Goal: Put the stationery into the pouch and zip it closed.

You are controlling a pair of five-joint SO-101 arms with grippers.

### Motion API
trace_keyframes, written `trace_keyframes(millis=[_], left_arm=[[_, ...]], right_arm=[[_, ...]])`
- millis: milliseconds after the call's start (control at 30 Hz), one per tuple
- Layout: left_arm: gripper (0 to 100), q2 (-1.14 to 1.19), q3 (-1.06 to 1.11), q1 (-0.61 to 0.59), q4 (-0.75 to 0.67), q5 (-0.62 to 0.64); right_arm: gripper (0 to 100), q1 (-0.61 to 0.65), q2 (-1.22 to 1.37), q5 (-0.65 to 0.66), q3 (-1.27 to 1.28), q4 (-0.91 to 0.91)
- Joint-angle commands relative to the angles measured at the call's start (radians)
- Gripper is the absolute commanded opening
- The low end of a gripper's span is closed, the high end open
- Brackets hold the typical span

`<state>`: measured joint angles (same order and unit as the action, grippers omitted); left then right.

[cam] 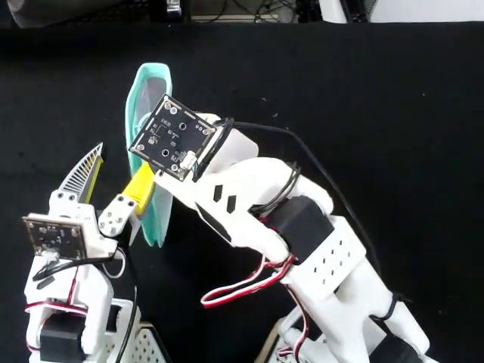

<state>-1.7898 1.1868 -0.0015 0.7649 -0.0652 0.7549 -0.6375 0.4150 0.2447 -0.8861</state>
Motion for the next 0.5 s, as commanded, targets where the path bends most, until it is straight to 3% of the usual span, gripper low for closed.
trace_keyframes(millis=[0,33,100,467], left_arm=[[6,0.003,-0.005,-0.002,-0.021,0.003],[1,0.003,-0.007,-0.002,-0.021,0.006],[6,0.003,-0.005,-0.002,-0.018,0.048],[3,0.002,-0.024,-0.002,0.061,0.08]], right_arm=[[1.2,0.006,-0.01,0.008,-0.025,0.014],[1.2,0.006,-0.01,0.008,-0.025,0.014],[1.2,0.006,-0.008,0.008,-0.018,0.015],[1.2,0.006,-0.01,-0.002,0.019,0.023]])
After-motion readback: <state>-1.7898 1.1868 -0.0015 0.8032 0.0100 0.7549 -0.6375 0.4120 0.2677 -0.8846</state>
